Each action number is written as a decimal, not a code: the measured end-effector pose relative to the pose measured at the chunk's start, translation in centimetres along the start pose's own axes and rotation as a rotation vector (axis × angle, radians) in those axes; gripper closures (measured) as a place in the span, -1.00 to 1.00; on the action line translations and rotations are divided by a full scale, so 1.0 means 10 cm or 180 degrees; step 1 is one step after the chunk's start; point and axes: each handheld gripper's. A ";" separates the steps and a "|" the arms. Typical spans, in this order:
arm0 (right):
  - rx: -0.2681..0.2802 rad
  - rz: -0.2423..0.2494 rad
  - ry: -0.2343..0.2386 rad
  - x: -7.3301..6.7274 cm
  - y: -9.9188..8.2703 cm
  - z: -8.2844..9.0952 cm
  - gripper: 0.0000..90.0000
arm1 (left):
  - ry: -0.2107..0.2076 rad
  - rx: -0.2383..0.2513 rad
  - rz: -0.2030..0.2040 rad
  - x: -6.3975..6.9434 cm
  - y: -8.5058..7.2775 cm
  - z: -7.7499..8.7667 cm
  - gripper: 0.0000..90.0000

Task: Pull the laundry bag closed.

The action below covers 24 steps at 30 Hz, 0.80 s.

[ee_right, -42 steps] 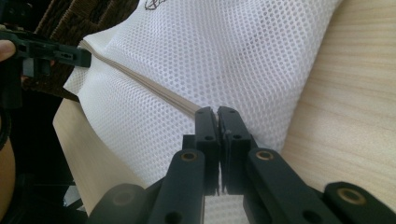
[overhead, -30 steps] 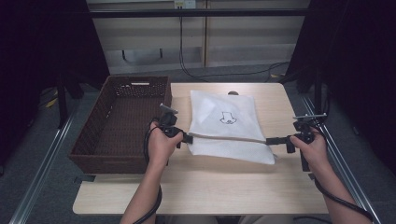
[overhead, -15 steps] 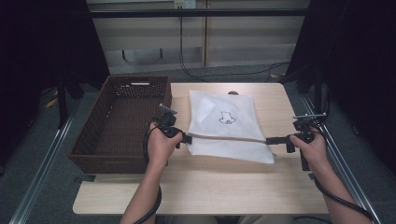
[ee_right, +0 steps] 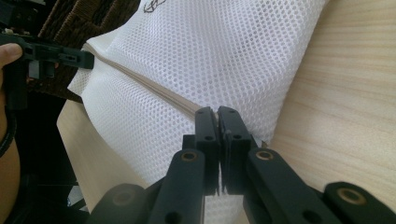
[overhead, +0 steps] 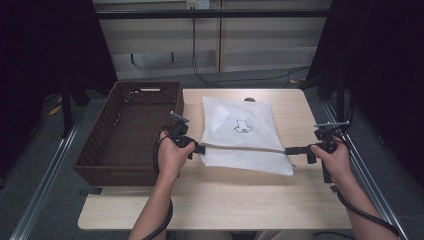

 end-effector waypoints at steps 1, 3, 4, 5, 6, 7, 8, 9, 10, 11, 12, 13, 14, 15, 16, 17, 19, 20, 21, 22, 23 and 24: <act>0.0000 0.0000 0.0000 0.00 0.00 0.00 0.96 | 0.0009 0.0002 -0.0002 0.00 0.00 0.00 0.90; -0.0009 0.0007 -0.0028 0.00 0.00 0.00 0.96 | 0.0015 0.0011 0.0011 0.00 0.00 0.00 0.90; -0.0008 0.0004 -0.0031 0.00 0.00 0.01 0.96 | 0.0000 0.0000 0.0012 0.00 0.00 0.00 0.90; 0.0005 0.0009 -0.0019 0.01 0.00 0.02 0.96 | 0.0000 0.0000 0.0012 0.00 0.00 0.00 0.90; 0.0005 0.0006 -0.0023 0.01 0.00 0.02 0.96 | 0.0021 0.0005 -0.0013 0.00 0.00 0.00 0.90; 0.0001 0.0009 -0.0033 0.00 0.00 0.02 0.96 | 0.0030 0.0013 -0.0009 0.00 0.00 0.00 0.90; 0.0003 0.0007 -0.0039 0.00 0.00 0.02 0.95 | 0.0028 0.0012 -0.0005 0.00 0.00 0.00 0.90; 0.0003 0.0007 -0.0039 0.00 0.00 0.02 0.95 | 0.0028 0.0012 -0.0005 0.00 0.00 0.00 0.90; 0.0008 0.0002 -0.0028 0.01 0.00 0.02 0.96 | 0.0003 0.0006 0.0007 0.00 -0.01 0.00 0.90; 0.0010 0.0006 -0.0030 0.01 0.00 0.02 0.96 | 0.0003 0.0006 0.0007 0.00 -0.01 0.00 0.90; 0.0010 0.0006 -0.0017 0.01 0.00 0.02 0.96 | 0.0010 -0.0002 0.0006 0.00 -0.01 0.00 0.90; 0.0010 0.0006 -0.0017 0.01 0.00 0.02 0.96 | 0.0010 -0.0002 0.0006 0.00 -0.01 0.00 0.90; 0.0008 0.0008 -0.0019 0.01 0.00 0.02 0.96 | 0.0015 0.0007 0.0008 0.00 -0.01 0.00 0.90; 0.0009 0.0003 -0.0016 0.00 0.00 0.03 0.96 | 0.0027 0.0012 0.0008 0.00 -0.01 0.00 0.90; 0.0014 0.0008 -0.0016 0.00 0.01 0.03 0.96 | 0.0012 0.0009 0.0004 0.00 -0.01 0.00 0.90; 0.0014 0.0008 -0.0016 0.00 0.01 0.03 0.96 | 0.0012 0.0009 0.0004 0.00 -0.01 0.00 0.90; 0.0011 -0.0004 -0.0011 0.00 0.01 0.03 0.96 | 0.0020 0.0015 0.0004 0.01 -0.01 0.01 0.90; 0.0008 -0.0020 -0.0009 0.00 0.01 0.03 0.96 | 0.0023 0.0023 -0.0005 0.01 -0.01 0.01 0.90; 0.0008 -0.0026 -0.0002 0.00 0.01 0.04 0.96 | 0.0023 0.0023 -0.0005 0.01 -0.01 0.01 0.90; 0.0019 -0.0004 -0.0005 0.01 0.01 0.04 0.96 | 0.0004 0.0028 0.0010 0.01 -0.01 0.01 0.90; 0.0007 -0.0026 -0.0001 0.00 0.01 0.04 0.96 | 0.0013 0.0025 0.0003 0.00 -0.01 0.01 0.90; 0.0005 -0.0023 -0.0002 0.00 0.01 0.04 0.96 | 0.0013 0.0024 0.0010 0.00 -0.01 0.00 0.90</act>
Point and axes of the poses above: each handheld gripper's, and its own axes: z roughly backward along the jaws, y roughly out of its top, x roughly to its right, and after that the axes turned 11 degrees about y, right-handed
